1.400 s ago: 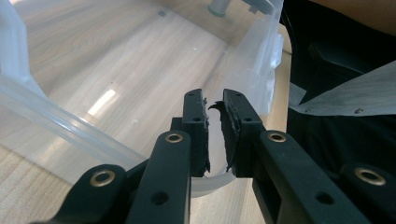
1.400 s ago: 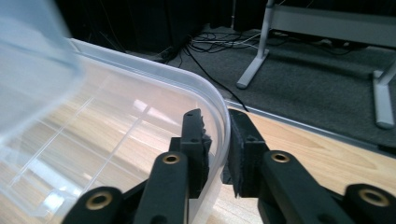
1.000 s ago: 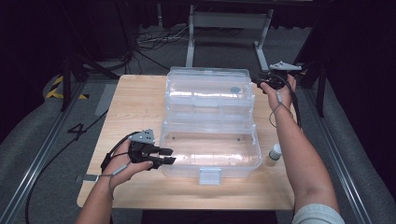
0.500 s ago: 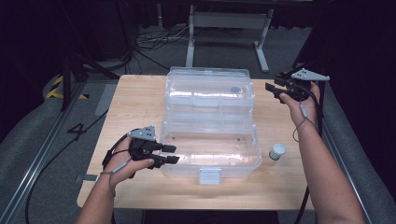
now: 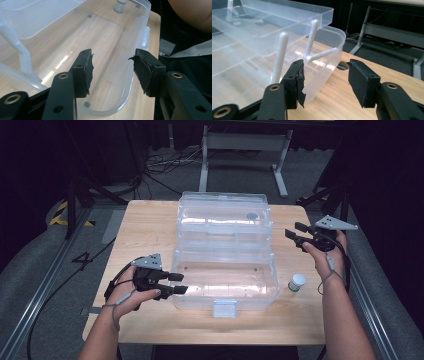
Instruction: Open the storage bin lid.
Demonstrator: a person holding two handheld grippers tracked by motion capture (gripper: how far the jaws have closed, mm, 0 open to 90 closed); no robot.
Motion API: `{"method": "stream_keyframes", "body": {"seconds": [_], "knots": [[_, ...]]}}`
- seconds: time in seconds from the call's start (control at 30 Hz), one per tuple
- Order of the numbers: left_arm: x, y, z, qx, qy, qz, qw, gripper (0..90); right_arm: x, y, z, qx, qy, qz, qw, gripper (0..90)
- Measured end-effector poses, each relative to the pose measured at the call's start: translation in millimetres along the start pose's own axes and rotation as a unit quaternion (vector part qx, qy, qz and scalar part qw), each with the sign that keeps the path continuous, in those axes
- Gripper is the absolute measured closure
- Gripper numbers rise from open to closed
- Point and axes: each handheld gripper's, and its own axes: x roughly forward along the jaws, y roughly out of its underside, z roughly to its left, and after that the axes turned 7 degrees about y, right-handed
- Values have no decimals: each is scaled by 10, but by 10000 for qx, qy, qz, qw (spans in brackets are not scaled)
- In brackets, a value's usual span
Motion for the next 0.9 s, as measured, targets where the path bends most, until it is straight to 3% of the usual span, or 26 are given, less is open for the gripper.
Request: {"method": "stream_keyframes", "body": {"seconds": [0.03, 0.3, 0.5, 0.6, 0.9], "knots": [[-7, 0, 1, 10, -13, 4, 10000, 501, -43, 46, 11, 134, -74, -79, 9999, 471], [-66, 6, 11, -9, -168, -26, 9999, 495, -149, 102, 1, 190, -132, -86, 9997, 460], [-81, 2, 32, -78, -275, -47, 9996, 480, -238, 118, -7, 95, -119, 50, 9999, 450], [-97, -9, 53, -113, -363, -63, 9993, 475, -323, 92, -15, -75, -145, 153, 9998, 460], [-110, -52, 96, -123, -525, -75, 9985, 458, -487, 128, -98, -5, -313, 583, 9978, 468]]}}
